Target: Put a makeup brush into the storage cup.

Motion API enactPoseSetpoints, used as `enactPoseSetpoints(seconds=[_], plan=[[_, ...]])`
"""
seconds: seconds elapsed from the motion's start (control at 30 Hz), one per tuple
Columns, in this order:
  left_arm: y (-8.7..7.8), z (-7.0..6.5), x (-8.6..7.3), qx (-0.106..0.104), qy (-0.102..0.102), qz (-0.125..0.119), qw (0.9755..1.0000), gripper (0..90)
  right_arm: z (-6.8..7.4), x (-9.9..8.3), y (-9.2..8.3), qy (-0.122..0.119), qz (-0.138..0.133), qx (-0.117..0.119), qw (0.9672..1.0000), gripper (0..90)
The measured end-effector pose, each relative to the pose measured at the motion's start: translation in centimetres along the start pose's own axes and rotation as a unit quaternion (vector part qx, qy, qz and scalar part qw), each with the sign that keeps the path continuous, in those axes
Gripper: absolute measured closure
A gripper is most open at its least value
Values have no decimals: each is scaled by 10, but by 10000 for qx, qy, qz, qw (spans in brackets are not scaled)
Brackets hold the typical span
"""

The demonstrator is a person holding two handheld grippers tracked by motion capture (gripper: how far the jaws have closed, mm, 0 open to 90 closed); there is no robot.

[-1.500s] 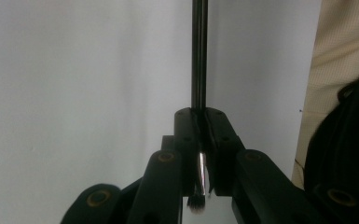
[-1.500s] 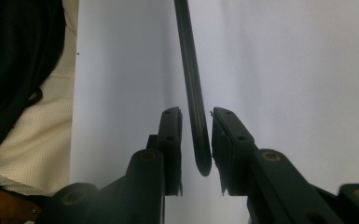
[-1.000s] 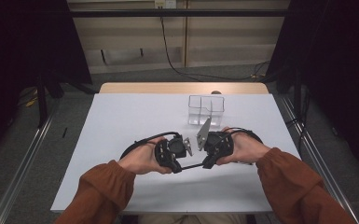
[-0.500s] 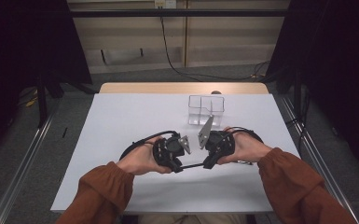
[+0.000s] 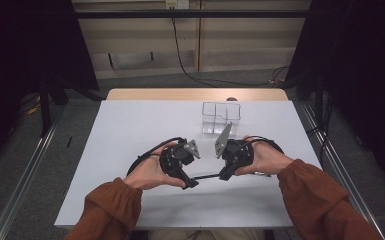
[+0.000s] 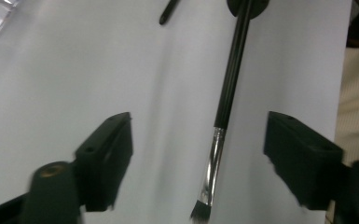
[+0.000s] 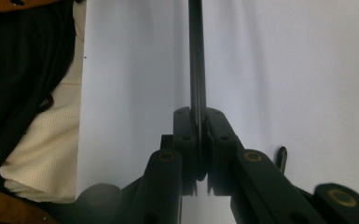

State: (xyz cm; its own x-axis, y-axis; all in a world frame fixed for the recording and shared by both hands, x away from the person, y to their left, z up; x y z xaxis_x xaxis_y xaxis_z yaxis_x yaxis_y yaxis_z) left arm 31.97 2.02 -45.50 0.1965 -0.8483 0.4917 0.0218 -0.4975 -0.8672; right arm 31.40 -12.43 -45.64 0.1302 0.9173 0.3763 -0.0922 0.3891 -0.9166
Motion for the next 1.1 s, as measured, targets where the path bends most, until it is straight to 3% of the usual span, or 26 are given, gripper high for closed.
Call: enactPoseSetpoints(seconds=[0.13, 0.2, 0.4, 0.63, 0.77, 0.9, 0.97, 1.1], plan=[[1, 5, -5, 82, -205, -156, 9996, 83, -1, -3, -1, 86, -37, -9, 10000, 840], [1, 5, -9, 87, -151, -213, 9996, 44, -2, -5, -1, 131, -59, -25, 9999, 840], [-3, 8, -17, 224, -424, -514, 9975, 44, -2, -10, -1, 225, -57, -34, 9997, 840], [-10, 14, -29, 447, -560, -697, 9950, 45, -2, -20, -1, 353, -80, -68, 9993, 840], [-13, 16, -34, 705, -542, -886, 9921, 41, -2, -27, -5, 454, -159, -124, 9988, 840], [-15, 14, -39, 780, -654, -1079, 9889, 38, -1, -34, -8, 576, -266, -173, 9978, 840], [-17, 13, -42, 838, -603, -1091, 9887, 39, 0, -38, -9, 642, -303, -212, 9973, 839], [-20, 13, -45, 947, -672, -1276, 9850, 37, 2, -45, -13, 795, -443, -299, 9954, 839]])
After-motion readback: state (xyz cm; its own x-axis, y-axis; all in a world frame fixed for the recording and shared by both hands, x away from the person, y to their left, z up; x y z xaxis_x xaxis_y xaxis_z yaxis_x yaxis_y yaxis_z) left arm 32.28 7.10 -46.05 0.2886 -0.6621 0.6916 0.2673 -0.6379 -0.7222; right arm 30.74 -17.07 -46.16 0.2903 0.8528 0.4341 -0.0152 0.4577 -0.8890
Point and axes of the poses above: each handheld gripper's, and its own axes: y roughly forward along the jaws, x roughly out of its top, z roughly to its left, the point moved 7 cm from there along y, roughly forward along the jaws, and after that the axes turned 2 degrees about -x, right-handed, at the moved point
